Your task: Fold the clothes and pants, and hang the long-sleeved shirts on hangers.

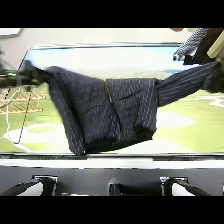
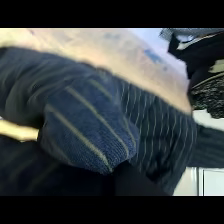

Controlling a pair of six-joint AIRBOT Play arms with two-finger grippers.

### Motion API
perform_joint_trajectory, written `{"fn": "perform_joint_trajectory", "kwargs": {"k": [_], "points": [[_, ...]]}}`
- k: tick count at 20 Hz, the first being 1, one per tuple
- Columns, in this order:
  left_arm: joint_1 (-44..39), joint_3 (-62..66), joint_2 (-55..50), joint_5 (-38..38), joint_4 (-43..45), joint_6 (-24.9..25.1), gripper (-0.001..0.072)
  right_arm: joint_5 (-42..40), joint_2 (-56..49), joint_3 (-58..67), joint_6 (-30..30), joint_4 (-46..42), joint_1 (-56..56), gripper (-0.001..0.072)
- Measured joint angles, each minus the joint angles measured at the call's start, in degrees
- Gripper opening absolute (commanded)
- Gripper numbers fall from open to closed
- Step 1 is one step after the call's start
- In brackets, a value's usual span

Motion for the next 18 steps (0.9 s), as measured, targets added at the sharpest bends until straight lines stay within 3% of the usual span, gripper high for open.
{"fn": "perform_joint_trajectory", "kwargs": {"k": [1,2,3,4,5,9,11,15,18], "points": [[-1.4,-0.5,-3.1,1.9,0.0,0.6,0.0006,0.3,-3.0,-0.5,-0.4,0.2,0.0,0.0072],[-2.7,-0.9,-6.3,3.5,0.0,1.0,0.006,0.4,-5.5,-0.8,-0.7,0.1,0.0,0.0097],[-3.7,-1.1,-9.0,4.6,0.0,1.3,0.0247,0.6,-7.7,-1.0,-1.1,-0.2,0.0,0.0204],[-4.2,-1.3,-11.1,5.7,-0.1,1.4,0.0496,0.6,-9.5,-1.2,-1.7,-0.7,0.0,0.0286],[-4.4,-1.3,-12.7,6.6,-0.1,1.5,0.0598,0.6,-10.7,-1.3,-2.1,-1.6,0.0,0.041],[-1.9,0.6,-12.7,6.6,-0.1,1.7,0.0601,1.0,-11.5,-1.4,-3.9,-4.4,-1.5,0.0693],[0.1,1.8,-9.7,6.6,-0.3,0.9,0.0713,1.7,-10.6,-1.5,-4.4,-3.8,-4.0,0.0704],[-0.2,2.6,-4.7,3.9,-0.2,-2.3,0.0714,3.6,-9.8,-3.8,-5.5,4.8,-8.7,0.0706],[-6.0,0.9,-3.5,3.5,0.5,-6.8,0.0714,4.2,-9.6,-9.8,-7.1,10.5,-9.0,0.0706]]}}
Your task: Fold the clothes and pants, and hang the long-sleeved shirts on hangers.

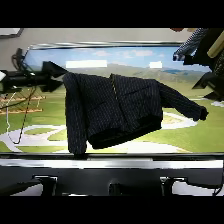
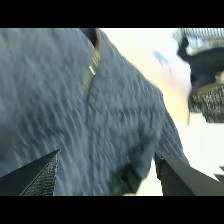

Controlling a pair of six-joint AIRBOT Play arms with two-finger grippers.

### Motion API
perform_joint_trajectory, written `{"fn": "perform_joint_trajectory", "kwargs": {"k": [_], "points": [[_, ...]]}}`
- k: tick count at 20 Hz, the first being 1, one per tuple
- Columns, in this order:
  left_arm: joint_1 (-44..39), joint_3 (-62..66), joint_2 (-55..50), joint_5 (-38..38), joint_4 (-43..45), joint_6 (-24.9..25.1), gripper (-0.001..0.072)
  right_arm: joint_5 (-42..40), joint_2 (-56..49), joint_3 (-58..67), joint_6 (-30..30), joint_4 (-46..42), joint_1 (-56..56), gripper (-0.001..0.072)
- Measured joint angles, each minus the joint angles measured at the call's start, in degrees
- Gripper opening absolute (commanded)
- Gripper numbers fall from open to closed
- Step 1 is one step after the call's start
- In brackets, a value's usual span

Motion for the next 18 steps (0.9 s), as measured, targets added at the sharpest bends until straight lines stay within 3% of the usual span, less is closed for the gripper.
{"fn": "perform_joint_trajectory", "kwargs": {"k": [4,8,13,18], "points": [[-10.3,-5.8,-0.7,3.7,3.5,-8.2,0.0714,-2.5,0.1,-11.5,-3.5,3.9,2.5,0.0707],[-15.3,-13.9,-1.2,7.2,5.5,-13.4,0.0713,-8.3,0.0,-22.5,-7.1,6.9,4.3,0.0707],[-15.2,-22.3,-1.3,7.0,6.8,-15.4,0.0713,-15.3,-0.7,-32.7,-11.2,12.3,4.9,0.0706],[-10.8,-24.9,-0.3,0.9,13.9,-17.1,0.0714,-18.2,-1.9,-39.0,-15.2,18.2,5.0,0.0701]]}}
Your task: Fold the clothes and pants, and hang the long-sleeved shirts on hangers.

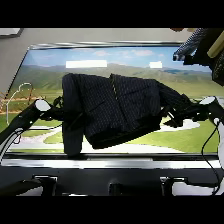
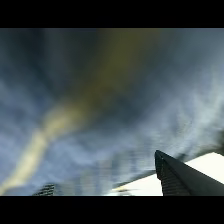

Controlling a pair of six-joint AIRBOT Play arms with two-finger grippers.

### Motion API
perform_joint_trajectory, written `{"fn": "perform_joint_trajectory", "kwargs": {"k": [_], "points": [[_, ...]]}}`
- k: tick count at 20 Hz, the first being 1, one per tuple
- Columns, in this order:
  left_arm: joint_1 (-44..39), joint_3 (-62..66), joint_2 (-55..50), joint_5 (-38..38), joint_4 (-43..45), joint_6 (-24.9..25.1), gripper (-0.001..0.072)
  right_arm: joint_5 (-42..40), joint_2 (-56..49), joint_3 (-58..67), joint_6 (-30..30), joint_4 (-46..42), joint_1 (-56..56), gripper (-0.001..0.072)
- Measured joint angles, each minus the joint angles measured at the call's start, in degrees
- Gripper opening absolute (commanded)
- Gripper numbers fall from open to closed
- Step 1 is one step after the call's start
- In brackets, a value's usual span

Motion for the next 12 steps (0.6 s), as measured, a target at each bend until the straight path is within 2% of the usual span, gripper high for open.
{"fn": "perform_joint_trajectory", "kwargs": {"k": [5,9,10,11,12], "points": [[4.6,-0.5,2.5,-7.9,8.6,0.2,0.0714,-1.8,-0.3,-1.8,-1.7,3.4,0.0,0.0701],[2.6,-1.6,3.1,-10.7,10.0,0.8,0.0713,-3.1,-0.3,-2.3,-2.3,4.9,0.0,0.0694],[1.6,-2.4,3.1,-10.6,9.6,0.9,0.0713,-3.8,-0.3,-2.4,-2.3,5.1,0.0,0.0657],[0.7,-3.2,3.2,-10.5,8.9,0.8,0.0714,-4.3,-0.3,-2.5,-2.3,5.2,0.0,0.0523],[-0.3,-4.2,3.2,-10.0,8.1,0.5,0.0713,-4.7,-0.3,-2.6,-2.3,5.3,0.0,0.0317]]}}
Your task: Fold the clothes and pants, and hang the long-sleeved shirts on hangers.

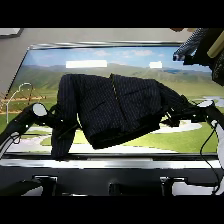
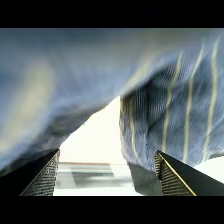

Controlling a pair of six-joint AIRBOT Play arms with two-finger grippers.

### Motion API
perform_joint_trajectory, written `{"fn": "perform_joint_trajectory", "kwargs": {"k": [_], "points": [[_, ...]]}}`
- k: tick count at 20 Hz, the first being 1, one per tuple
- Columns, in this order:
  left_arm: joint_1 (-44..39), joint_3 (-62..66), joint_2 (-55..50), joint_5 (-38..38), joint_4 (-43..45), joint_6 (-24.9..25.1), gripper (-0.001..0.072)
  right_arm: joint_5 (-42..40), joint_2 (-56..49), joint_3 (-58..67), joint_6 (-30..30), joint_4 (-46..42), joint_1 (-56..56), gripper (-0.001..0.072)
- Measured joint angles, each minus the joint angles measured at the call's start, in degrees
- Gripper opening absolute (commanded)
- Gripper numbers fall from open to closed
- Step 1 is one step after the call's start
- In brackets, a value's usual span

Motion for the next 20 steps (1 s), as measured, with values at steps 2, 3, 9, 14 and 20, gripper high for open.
{"fn": "perform_joint_trajectory", "kwargs": {"k": [2,3,9,14,20], "points": [[-2.1,-1.9,0.0,2.0,-2.0,-0.3,0.0713,-1.0,0.0,-0.1,0.2,0.3,0.0,0.0048],[-3.1,-2.8,0.0,3.1,-3.1,-0.4,0.0714,-1.3,0.0,-0.1,0.2,0.3,0.0,0.0017],[-8.9,-7.5,-0.1,11.5,-9.7,-0.7,0.0714,-1.2,0.0,-0.1,0.9,0.3,0.0,0.0017],[-11.9,-9.5,-0.3,19.5,-15.5,1.8,0.0171,0.1,0.2,-0.1,1.1,0.3,0.0,0.0015],[-11.1,-7.4,0.4,23.9,-17.5,6.3,0.0003,0.1,3.6,0.3,0.4,5.8,0.0,0.0013]]}}
